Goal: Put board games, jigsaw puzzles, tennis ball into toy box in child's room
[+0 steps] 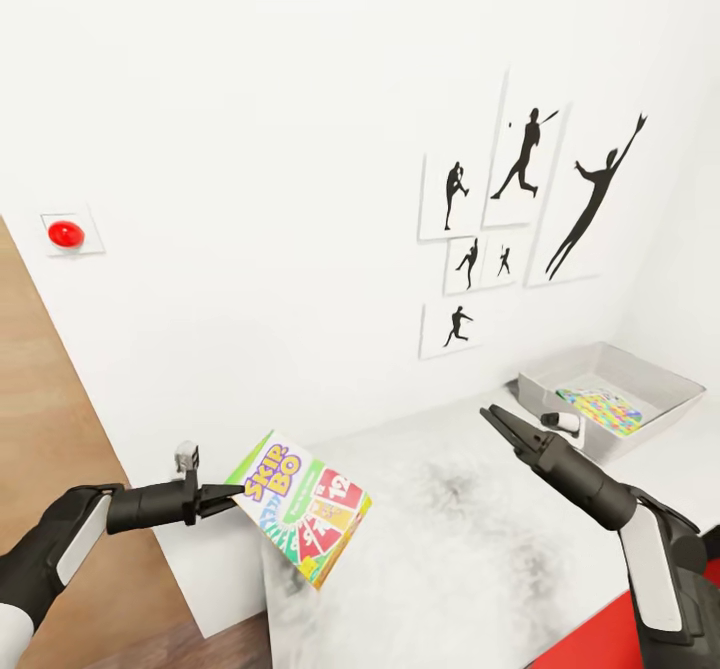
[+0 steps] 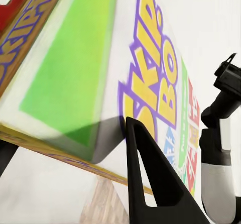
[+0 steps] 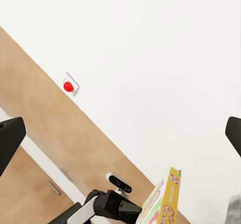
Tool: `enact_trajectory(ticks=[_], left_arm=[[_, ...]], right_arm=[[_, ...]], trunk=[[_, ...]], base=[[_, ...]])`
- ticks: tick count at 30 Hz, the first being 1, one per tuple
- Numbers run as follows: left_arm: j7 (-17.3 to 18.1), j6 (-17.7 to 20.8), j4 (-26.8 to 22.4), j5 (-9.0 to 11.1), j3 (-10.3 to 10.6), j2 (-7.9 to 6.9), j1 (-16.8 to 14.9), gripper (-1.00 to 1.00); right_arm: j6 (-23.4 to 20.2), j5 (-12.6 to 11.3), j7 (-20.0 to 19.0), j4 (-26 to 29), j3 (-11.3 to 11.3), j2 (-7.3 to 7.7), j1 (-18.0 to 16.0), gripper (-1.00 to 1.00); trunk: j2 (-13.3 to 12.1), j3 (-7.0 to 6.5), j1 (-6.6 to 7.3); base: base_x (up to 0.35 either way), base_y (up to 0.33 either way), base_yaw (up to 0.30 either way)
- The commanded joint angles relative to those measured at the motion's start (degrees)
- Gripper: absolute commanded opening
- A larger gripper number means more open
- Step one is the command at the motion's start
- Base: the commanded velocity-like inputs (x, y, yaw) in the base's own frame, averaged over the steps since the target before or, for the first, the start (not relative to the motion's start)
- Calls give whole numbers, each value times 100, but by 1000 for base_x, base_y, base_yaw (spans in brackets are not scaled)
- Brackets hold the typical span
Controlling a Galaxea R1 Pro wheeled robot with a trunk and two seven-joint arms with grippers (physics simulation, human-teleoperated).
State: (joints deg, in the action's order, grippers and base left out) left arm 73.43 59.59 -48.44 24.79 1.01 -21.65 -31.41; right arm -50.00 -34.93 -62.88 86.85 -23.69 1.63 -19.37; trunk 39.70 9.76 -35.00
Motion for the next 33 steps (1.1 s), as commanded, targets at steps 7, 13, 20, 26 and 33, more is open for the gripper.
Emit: enact_trajectory(ticks=[7, 13, 20, 26, 33], left_arm=[[37, 35, -16, 16, 23, 0, -5, -100], [47, 35, -21, 17, -7, -19, -5, -100], [48, 35, -25, 17, -20, -28, -5, -100], [48, 35, -26, 24, -25, -35, -5, -100], [48, 35, -26, 25, -23, -39, -5, -100]], right_arm=[[-30, -8, -14, -80, -12, 5, -5, 100], [-28, -6, -11, -73, -4, 4, -5, 100], [-27, -5, -7, -65, -5, 4, -5, 100], [-27, -5, -5, -63, -4, 4, -5, 100], [-27, -5, -9, -63, -11, 4, -5, 100]], trunk=[[-275, -117, 153], [-516, -225, 285], [-796, -350, 438], [-1037, -458, 570], [-1318, -584, 724]], base=[[0, 0, 0], [-22, 0, 0], [-166, 0, 0], [-136, 0, 0], [-18, 0, -140]])
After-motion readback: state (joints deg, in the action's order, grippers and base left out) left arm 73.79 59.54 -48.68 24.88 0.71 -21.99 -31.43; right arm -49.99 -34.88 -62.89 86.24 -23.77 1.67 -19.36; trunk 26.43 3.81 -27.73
